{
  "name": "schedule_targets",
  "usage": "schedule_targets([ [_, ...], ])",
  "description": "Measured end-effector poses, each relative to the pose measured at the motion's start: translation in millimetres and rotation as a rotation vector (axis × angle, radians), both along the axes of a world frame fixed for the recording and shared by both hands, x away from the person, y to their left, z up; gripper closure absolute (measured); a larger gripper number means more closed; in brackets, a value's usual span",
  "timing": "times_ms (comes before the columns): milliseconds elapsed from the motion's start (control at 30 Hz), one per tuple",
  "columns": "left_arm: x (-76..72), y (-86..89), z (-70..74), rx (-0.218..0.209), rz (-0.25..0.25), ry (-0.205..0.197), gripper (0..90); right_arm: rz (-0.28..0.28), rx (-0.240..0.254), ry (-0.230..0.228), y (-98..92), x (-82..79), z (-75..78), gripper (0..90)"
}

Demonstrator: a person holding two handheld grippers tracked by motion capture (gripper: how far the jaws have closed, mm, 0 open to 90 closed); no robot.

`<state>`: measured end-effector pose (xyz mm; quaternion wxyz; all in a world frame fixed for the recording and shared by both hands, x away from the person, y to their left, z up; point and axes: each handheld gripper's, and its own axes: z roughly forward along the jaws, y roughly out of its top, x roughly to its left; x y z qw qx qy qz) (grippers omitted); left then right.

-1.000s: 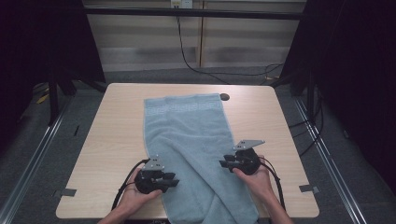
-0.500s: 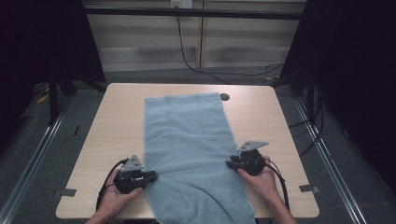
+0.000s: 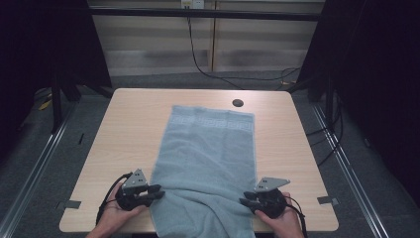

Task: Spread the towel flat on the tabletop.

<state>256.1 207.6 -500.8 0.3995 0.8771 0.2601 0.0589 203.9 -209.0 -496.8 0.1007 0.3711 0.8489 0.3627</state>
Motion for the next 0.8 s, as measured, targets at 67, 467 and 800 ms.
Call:
schedule_targets([
  [67, -9.5, -2.4, 0.7, -0.001, -0.039, 0.005, 69.6, -0.007, 0.002, 0.004, -4.6, -6.8, 0.3, 69.6],
  [467, -2.5, 1.3, 19.8, -0.123, -0.047, 0.083, 65.6, -0.019, 0.091, -0.014, -10.7, 9.7, 13.6, 65.1],
  [800, 99.7, -22.2, 9.0, -0.086, 0.107, 0.056, 64.1, -0.101, 0.044, -0.035, -0.7, 109.8, 5.6, 59.5],
])
